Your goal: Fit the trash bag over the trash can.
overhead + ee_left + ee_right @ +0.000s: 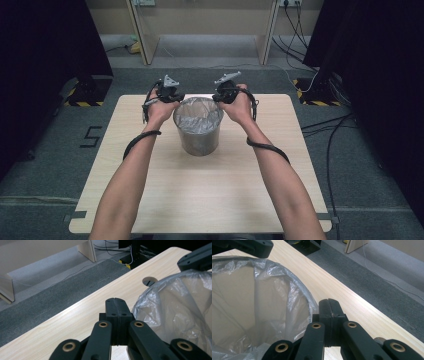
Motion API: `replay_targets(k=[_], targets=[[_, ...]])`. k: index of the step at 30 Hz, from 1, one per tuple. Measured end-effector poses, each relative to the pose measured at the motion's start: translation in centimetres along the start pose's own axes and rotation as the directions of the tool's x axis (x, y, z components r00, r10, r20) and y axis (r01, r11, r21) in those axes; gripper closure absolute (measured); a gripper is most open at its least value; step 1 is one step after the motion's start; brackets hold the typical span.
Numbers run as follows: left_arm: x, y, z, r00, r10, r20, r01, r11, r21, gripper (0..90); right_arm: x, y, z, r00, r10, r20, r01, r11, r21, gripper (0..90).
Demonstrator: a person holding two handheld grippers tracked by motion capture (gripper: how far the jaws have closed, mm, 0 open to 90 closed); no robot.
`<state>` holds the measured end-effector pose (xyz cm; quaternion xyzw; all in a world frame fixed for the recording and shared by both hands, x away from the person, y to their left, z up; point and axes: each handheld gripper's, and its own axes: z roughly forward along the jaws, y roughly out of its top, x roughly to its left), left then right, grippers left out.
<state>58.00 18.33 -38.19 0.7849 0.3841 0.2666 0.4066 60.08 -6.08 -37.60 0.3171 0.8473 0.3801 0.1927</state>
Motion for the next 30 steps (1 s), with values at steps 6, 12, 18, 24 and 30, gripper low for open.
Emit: replay_targets(k=[6,12,18,24,30], targets=[[0.1,0.2,-0.6,0.9999,0.010,-0.003,-0.010,0.9998,-0.016,89.1,0.2,-0.1,-0.3,0.9998,-0.014,0.015,0.014,1.000,0.009,83.2],[0.2,0.6,-1.8,0.9986,0.044,-0.029,-0.045,0.9976,-0.053,84.2,-0.2,-0.4,-1.4,0.9987,0.020,0.047,-0.019,1.000,-0.017,73.7],[0.2,0.1,-2.5,0.9987,0.040,-0.032,-0.042,0.9975,-0.057,78.1,-0.1,-0.2,-3.1,0.9977,0.059,0.032,-0.057,0.996,-0.071,69.2],[-0.4,-0.7,-4.0,0.9986,0.034,-0.041,-0.038,0.9949,-0.093,68.4,0.9,-0.5,-4.2,0.9959,0.088,-0.023,-0.089,0.995,-0.053,65.9],[-1.0,-1.4,-5.1,0.9989,0.032,-0.034,-0.035,0.9938,-0.105,68.0,1.4,-1.0,-4.4,0.9956,0.091,-0.024,-0.091,0.995,-0.026,68.1]])
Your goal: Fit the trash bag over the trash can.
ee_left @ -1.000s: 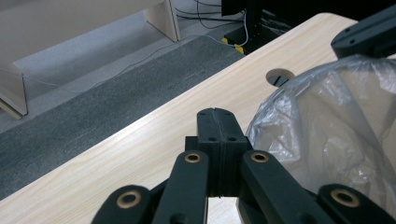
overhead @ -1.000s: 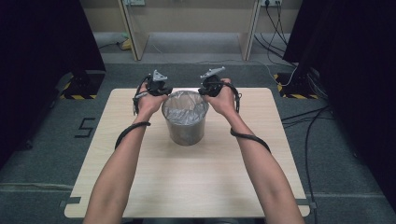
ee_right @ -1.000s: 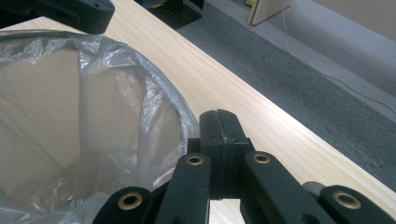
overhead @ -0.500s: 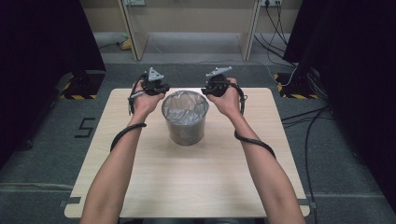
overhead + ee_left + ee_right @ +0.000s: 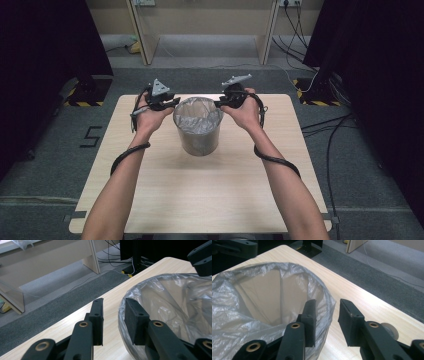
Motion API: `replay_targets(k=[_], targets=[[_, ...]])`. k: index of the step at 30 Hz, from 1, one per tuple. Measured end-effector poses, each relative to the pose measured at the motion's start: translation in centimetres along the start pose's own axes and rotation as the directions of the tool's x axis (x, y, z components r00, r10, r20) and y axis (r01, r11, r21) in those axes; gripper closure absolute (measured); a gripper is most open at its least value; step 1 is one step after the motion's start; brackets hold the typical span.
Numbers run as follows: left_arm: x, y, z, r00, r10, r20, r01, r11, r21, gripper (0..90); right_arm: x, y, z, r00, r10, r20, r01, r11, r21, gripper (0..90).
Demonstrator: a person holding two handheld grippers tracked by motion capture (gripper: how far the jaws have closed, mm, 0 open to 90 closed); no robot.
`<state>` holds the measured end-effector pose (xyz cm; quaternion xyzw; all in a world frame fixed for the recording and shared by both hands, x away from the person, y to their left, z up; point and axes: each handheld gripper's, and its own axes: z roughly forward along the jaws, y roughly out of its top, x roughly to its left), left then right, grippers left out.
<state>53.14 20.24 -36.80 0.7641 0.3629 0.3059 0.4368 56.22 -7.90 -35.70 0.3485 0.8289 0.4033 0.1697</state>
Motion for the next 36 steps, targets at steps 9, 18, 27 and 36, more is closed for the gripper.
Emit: replay_targets(k=[9,18,27,36], targets=[[-0.3,-0.3,-0.8,0.9999,0.015,0.006,-0.015,0.9998,-0.010,68.3,-0.3,-0.8,-0.4,0.9989,0.032,-0.036,-0.031,0.999,0.017,73.4],[-0.8,0.0,-1.1,0.9997,0.022,0.014,-0.022,0.9995,-0.022,67.9,0.4,-0.7,-0.4,0.9995,0.023,-0.021,-0.022,0.999,0.031,68.0],[-0.8,0.0,-1.1,0.9996,0.024,0.014,-0.024,0.9994,-0.023,68.2,0.2,-1.0,-0.7,0.9987,0.041,-0.030,-0.040,0.998,0.048,83.4],[-1.0,0.1,-1.1,0.9993,0.032,0.017,-0.032,0.9993,-0.021,68.4,0.1,-1.2,-1.2,0.9973,0.061,-0.041,-0.059,0.998,0.036,88.9]])
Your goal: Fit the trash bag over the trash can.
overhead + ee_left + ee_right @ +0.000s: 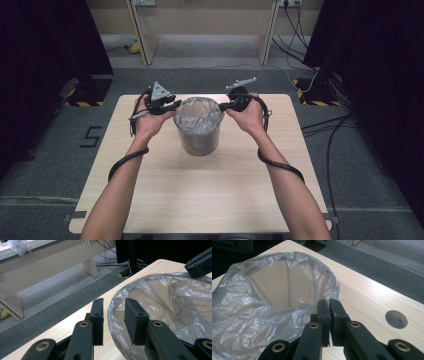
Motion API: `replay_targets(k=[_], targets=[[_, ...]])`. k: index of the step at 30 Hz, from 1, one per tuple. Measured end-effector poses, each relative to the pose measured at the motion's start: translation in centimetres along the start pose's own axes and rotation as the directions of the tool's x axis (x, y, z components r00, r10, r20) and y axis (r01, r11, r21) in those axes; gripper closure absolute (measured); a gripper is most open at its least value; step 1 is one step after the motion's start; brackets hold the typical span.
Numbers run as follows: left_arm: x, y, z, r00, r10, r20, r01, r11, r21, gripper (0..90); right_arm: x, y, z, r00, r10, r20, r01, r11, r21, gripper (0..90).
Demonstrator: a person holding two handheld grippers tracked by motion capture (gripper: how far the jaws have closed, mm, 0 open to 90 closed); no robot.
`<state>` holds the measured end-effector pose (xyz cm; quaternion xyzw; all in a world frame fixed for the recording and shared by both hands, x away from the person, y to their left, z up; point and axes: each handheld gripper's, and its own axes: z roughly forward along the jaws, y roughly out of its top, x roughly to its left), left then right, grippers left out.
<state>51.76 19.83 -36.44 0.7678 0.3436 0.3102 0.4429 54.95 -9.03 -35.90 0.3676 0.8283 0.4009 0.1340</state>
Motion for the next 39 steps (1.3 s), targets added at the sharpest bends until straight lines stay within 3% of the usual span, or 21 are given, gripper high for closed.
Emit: replay_targets(k=[19,32,39], targets=[[-0.3,0.2,0.2,0.9999,0.010,0.004,-0.010,0.9999,0.000,68.8,-0.2,-0.9,0.1,0.9996,0.005,0.026,-0.006,1.000,0.031,90.0],[-1.1,0.5,0.2,0.9993,0.025,0.028,-0.025,0.9997,-0.005,68.8,-0.4,-2.2,0.5,0.9995,0.004,0.031,-0.005,1.000,0.030,90.0],[-1.6,0.6,0.2,0.9985,0.030,0.046,-0.030,0.9995,-0.004,68.5,-0.3,-2.9,0.8,0.9984,-0.018,0.055,0.016,0.999,0.028,80.6]])
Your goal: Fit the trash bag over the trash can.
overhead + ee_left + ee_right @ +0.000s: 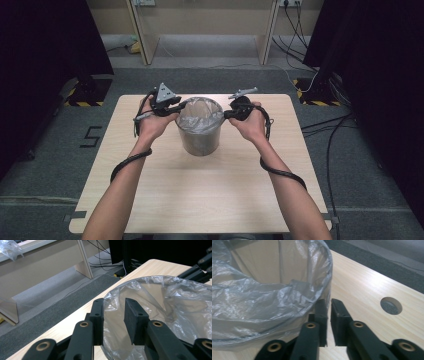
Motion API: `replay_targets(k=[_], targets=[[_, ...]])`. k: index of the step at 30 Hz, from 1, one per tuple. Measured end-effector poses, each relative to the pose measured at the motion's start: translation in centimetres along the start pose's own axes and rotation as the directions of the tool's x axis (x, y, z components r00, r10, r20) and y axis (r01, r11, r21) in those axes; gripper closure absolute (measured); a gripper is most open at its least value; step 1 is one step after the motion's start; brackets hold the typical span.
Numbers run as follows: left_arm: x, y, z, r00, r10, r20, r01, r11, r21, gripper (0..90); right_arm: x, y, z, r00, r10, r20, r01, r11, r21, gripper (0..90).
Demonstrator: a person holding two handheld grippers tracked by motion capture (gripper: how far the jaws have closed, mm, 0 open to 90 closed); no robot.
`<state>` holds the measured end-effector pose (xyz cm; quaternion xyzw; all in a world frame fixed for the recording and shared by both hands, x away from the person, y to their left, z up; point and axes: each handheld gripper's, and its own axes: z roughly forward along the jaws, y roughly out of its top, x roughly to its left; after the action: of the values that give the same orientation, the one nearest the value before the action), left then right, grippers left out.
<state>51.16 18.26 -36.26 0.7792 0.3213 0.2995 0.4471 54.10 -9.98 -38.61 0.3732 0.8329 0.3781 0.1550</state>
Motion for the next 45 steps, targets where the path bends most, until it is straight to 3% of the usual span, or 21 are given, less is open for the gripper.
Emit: replay_targets(k=[1,2,8,14,21,31,33,37,45], targets=[[0.0,0.0,0.0,1.0000,0.000,0.000,0.000,1.0000,0.000,68.4,0.0,0.0,0.0,1.0000,0.000,0.000,0.000,1.000,0.000,80.6],[-0.1,0.1,0.0,0.9997,0.021,0.010,-0.021,0.9998,-0.003,68.3,-0.2,0.1,-0.2,0.9999,0.004,0.014,-0.004,1.000,-0.007,74.6],[-0.7,0.4,0.2,0.9989,0.026,0.039,-0.026,0.9997,0.000,66.8,-0.5,0.6,-1.5,0.9993,0.016,0.033,-0.014,0.999,-0.047,65.2],[-1.2,0.5,0.4,0.9978,0.023,0.062,-0.024,0.9995,0.021,65.4,-0.1,1.5,-2.7,0.9988,-0.005,0.048,0.009,0.997,-0.080,62.4],[-1.4,0.4,0.4,0.9974,0.019,0.070,-0.021,0.9993,0.032,63.2,1.4,2.8,-3.1,0.9981,-0.058,0.021,0.060,0.994,-0.086,60.8],[-1.2,-0.1,-0.7,0.9991,0.004,0.042,-0.005,1.0000,0.005,51.8,3.7,4.9,-1.4,0.9904,-0.137,-0.023,0.136,0.991,-0.013,56.8],[-1.0,-0.3,-1.1,0.9991,-0.014,0.040,0.014,0.9999,0.004,49.3,3.9,5.1,-0.9,0.9885,-0.149,-0.026,0.149,0.989,0.009,56.3],[-0.6,-0.5,-1.6,0.9998,-0.018,0.003,0.018,0.9998,-0.007,46.0,4.2,5.5,0.0,0.9843,-0.176,-0.020,0.176,0.983,0.041,56.0],[-0.5,-0.7,-1.7,0.9991,-0.041,0.014,0.041,0.9991,-0.004,45.8,4.9,6.1,1.6,0.9721,-0.234,-0.014,0.234,0.966,0.109,55.3]])
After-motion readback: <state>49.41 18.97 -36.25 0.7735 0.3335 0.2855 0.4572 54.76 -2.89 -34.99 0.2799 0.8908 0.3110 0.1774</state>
